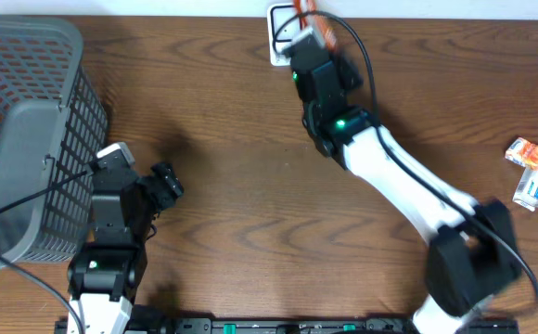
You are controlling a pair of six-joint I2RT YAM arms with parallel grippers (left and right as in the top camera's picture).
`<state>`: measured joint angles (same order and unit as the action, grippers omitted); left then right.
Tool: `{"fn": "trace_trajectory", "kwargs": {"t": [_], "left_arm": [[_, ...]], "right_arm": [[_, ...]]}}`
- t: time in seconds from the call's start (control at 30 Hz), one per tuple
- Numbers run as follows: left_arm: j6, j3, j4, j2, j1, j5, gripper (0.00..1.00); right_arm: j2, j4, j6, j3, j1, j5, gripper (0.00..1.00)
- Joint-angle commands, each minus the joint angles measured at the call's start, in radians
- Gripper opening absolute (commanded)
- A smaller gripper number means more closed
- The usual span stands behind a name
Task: Scan the item barcode
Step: 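Carry the bar with the right gripper to the white scanner, then hold the bar's barcode against the scanner face with the right gripper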
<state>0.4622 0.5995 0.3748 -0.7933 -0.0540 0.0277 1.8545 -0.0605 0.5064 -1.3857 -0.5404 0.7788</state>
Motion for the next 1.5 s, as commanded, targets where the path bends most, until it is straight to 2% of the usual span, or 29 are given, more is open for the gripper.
{"fn": "trace_trajectory", "kwargs": {"t": [0.0,0.03,0.17,0.23,0.3,0.7,0.83,1.17,1.47], "left_arm": [[-0.017,0.028,0.005,0.04,0.005,0.014,0.82],[-0.017,0.028,0.005,0.048,0.005,0.014,0.82],[-0.016,0.028,0.005,0.068,0.005,0.014,0.82],[-0.016,0.028,0.005,0.071,0.005,0.014,0.82],[-0.016,0.028,0.005,0.072,0.005,0.014,0.82],[-0.016,0.028,0.013,0.072,0.005,0.014,0.82],[-0.016,0.027,0.027,0.072,0.005,0.014,0.82],[-0.016,0.027,0.027,0.071,0.005,0.014,0.82],[-0.016,0.027,0.027,0.071,0.005,0.014,0.82]], "right_arm": [[0.124,-0.284,0.517,-0.005,0.042,0.234,0.01],[0.175,-0.418,0.668,-0.005,0.055,0.233,0.01],[0.348,-0.823,1.063,-0.01,0.097,0.215,0.01],[0.432,-0.968,1.222,-0.02,0.111,0.198,0.01],[0.49,-1.031,1.316,-0.027,0.118,0.17,0.01],[0.586,-1.045,1.373,-0.195,0.117,0.062,0.01],[0.586,-0.966,1.397,-0.23,0.117,0.027,0.01],[0.589,-0.808,1.395,-0.235,0.098,0.022,0.01],[0.665,-0.803,1.426,-0.238,0.093,0.025,0.01]]}}
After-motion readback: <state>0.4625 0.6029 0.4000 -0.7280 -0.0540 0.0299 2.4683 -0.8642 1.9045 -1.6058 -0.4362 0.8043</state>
